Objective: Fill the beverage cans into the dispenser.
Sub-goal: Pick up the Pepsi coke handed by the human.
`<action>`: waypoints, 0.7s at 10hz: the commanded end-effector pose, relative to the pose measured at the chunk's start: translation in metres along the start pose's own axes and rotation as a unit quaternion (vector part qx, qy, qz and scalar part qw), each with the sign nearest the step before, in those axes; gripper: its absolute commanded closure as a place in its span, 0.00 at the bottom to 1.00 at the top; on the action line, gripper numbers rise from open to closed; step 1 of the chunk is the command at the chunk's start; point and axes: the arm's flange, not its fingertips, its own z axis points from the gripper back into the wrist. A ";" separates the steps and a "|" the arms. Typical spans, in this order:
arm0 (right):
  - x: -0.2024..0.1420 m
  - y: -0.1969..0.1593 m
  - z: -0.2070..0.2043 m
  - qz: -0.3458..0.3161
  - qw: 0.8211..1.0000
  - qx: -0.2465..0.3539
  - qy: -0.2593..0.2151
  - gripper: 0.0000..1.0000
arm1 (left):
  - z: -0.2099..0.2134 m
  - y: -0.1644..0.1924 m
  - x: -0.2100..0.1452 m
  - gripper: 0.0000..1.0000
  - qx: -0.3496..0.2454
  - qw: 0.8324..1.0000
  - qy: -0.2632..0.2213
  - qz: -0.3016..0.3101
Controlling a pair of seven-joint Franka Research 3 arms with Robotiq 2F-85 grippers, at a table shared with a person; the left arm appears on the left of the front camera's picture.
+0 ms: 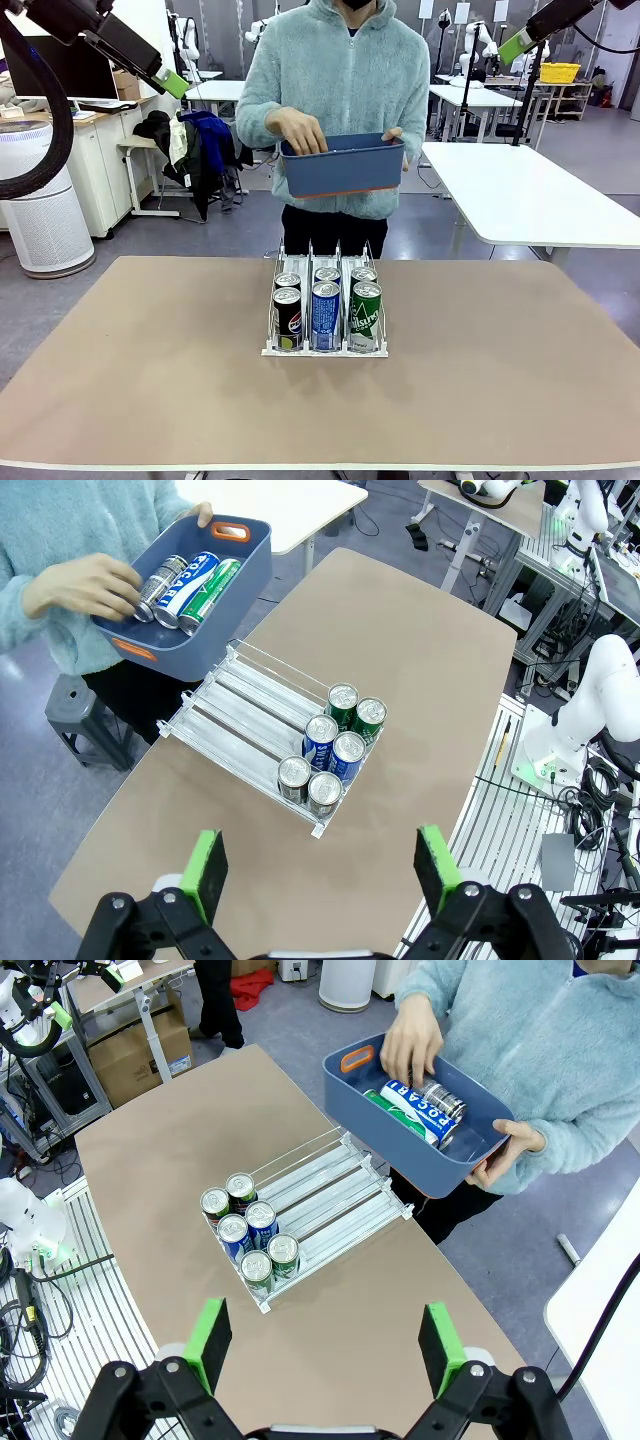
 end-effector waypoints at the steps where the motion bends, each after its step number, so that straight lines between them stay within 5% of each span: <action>1: -0.001 0.001 0.001 0.000 1.000 0.000 0.000 0.00 | 0.000 0.000 -0.001 0.00 0.000 1.000 0.000 0.001; 7: -0.001 0.001 0.001 0.000 1.000 0.000 0.000 0.00 | 0.000 0.000 -0.001 0.00 0.000 1.000 0.000 0.001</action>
